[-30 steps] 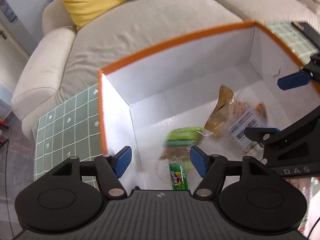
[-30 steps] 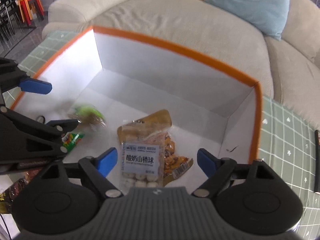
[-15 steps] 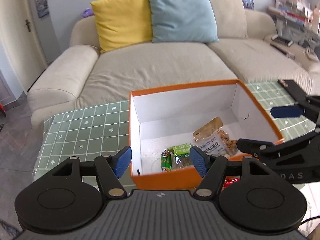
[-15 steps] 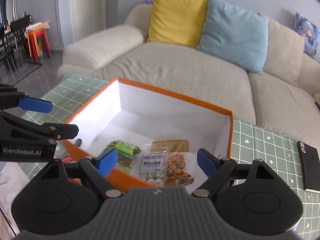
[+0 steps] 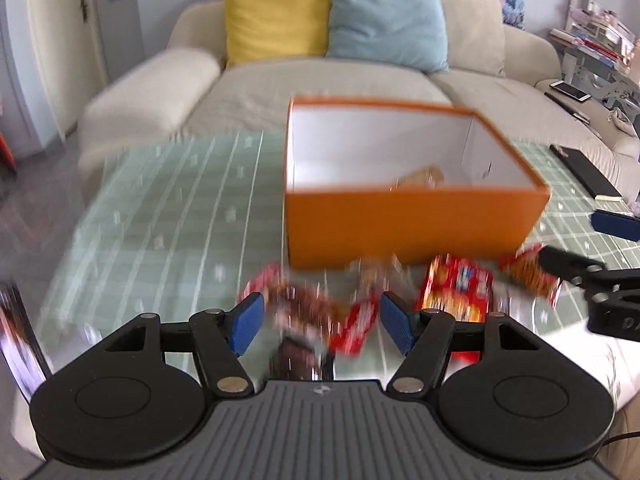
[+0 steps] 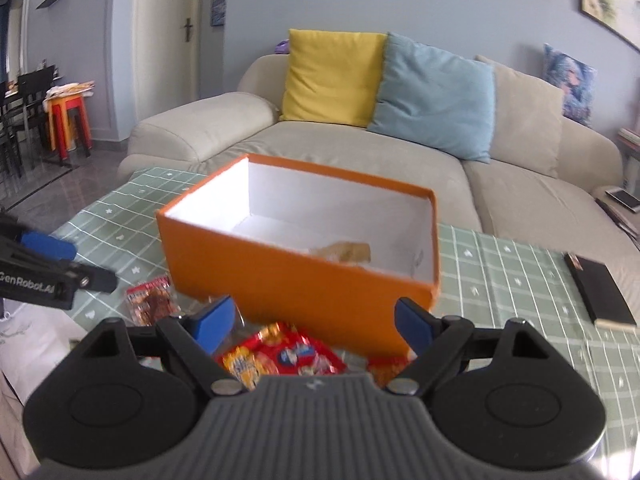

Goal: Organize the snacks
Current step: 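Grasp the brown chocolate packet with the left tool while the right tool grasps the Mimi bag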

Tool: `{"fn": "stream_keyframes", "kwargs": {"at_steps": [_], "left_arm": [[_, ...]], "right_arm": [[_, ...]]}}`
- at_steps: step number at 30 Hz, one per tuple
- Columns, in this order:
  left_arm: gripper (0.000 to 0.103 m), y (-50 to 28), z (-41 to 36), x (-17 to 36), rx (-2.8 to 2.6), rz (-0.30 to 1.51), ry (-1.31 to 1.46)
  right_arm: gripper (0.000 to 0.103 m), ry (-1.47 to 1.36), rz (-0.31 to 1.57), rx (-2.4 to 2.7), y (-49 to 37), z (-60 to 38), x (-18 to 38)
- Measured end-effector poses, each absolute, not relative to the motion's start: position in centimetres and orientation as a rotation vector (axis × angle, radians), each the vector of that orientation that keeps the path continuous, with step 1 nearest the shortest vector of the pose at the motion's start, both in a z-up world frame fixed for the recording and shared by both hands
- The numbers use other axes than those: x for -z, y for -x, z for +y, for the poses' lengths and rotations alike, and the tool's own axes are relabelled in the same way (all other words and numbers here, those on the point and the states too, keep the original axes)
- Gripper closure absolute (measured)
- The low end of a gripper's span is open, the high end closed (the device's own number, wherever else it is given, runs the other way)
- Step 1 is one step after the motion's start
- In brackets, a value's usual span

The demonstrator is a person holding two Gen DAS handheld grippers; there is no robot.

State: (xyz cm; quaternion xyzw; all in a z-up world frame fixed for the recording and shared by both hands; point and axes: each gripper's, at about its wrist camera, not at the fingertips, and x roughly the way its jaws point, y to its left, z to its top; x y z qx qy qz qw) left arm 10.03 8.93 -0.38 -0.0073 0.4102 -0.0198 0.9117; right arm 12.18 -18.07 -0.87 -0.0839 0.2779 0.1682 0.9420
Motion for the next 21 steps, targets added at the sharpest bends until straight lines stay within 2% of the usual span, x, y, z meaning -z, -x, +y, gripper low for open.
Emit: {"fn": "stream_keyframes", "kwargs": {"at_steps": [5, 10, 12, 21], "left_arm": [[0.033, -9.3, 10.1, 3.8, 0.041, 0.884, 0.021], [0.033, -9.5, 10.7, 5.5, 0.027, 0.903, 0.048], [0.033, -9.6, 10.6, 6.0, 0.019, 0.902, 0.042], [0.034, -10.4, 10.8, 7.5, 0.002, 0.932, 0.055]], "right_arm": [[0.020, 0.175, 0.623, -0.344, -10.7, -18.6, 4.3], [0.022, 0.268, 0.631, -0.333, -10.5, -18.2, 6.5], [0.026, 0.294, 0.623, -0.331, -10.7, -18.1, 6.9], [0.027, 0.395, 0.597, -0.217, -13.2, -19.4, 7.7]]}}
